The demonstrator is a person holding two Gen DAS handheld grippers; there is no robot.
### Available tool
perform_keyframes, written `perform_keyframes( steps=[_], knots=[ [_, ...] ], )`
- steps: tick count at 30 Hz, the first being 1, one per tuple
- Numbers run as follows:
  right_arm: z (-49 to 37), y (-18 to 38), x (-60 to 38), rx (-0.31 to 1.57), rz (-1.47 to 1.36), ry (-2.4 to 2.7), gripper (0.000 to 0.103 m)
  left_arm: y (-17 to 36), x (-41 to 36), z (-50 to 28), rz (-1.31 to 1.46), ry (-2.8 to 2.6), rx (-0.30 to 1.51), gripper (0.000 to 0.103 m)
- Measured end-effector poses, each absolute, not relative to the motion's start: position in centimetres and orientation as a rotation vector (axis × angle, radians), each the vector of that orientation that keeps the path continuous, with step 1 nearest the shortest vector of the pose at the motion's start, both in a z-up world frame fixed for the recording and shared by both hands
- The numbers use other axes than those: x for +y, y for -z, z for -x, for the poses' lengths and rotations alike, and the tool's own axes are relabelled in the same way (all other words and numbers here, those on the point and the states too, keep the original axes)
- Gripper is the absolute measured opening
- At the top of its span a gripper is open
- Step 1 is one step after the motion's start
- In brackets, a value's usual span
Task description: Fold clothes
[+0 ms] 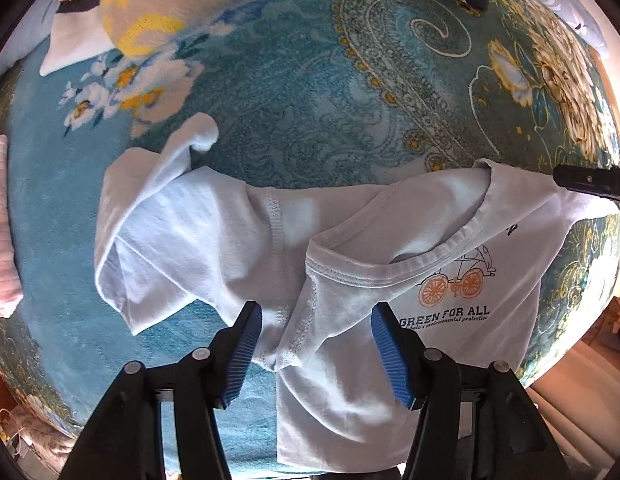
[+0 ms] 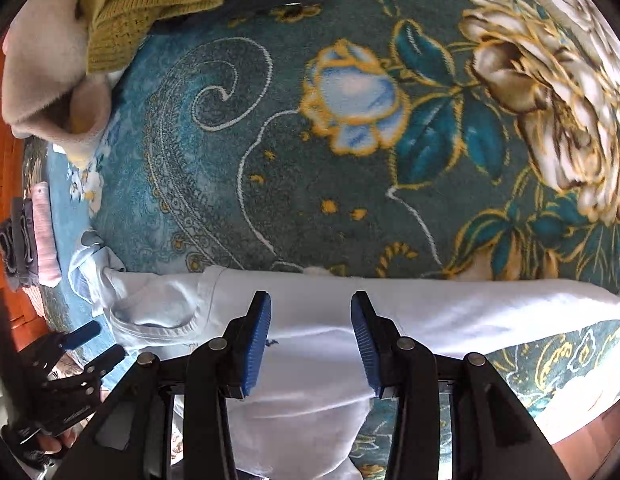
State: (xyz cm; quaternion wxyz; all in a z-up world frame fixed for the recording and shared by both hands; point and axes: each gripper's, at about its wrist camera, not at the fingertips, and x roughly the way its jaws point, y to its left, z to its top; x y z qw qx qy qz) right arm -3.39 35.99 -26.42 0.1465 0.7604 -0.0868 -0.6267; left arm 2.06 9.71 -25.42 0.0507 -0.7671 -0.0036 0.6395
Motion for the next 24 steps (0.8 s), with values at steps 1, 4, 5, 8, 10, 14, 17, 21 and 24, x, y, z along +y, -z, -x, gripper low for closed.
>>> perform_keyframes(
  steps=[1,4,5,8,10,14,17,21,24],
  knots=[
    [3.2,26.3,36.4,-0.238,-2.198,1.81,0.043,25.8,9.7,-1.9,2.33,-1.933,-0.035,0.061],
    [2.8,26.0,38.1,-0.229,-2.225,1.825,0.043,26.6,9.8,-1.2,2.306,-1.889,-0.071,0.059],
    [2.7,25.9,38.6,-0.229,-2.234,1.831,0.043,26.8,9.8,-1.0,2.298,-1.873,-0.065,0.059],
    [2.7,25.8,39.8,-0.253,-2.259,1.85,0.043,26.7,10.1,-0.5,2.261,-1.833,-0.03,0.037],
    [3.6,26.2,40.5,-0.278,-2.269,1.853,0.043,26.0,10.3,-0.2,2.215,-1.831,0.019,0.007],
    [4.5,26.4,40.1,-0.285,-2.253,1.835,0.043,23.6,11.5,-0.8,2.073,-1.84,0.185,0.005],
    [5.0,26.7,38.3,-0.235,-2.218,1.795,0.043,21.5,13.0,-2.3,1.945,-1.831,0.383,0.004],
    [4.8,28.0,35.6,-0.157,-2.206,1.719,0.043,19.7,15.0,-4.0,1.851,-1.823,0.554,0.004],
    [4.2,28.8,34.3,-0.121,-2.217,1.679,0.043,19.2,15.5,-4.8,1.838,-1.815,0.57,0.004]
  ],
)
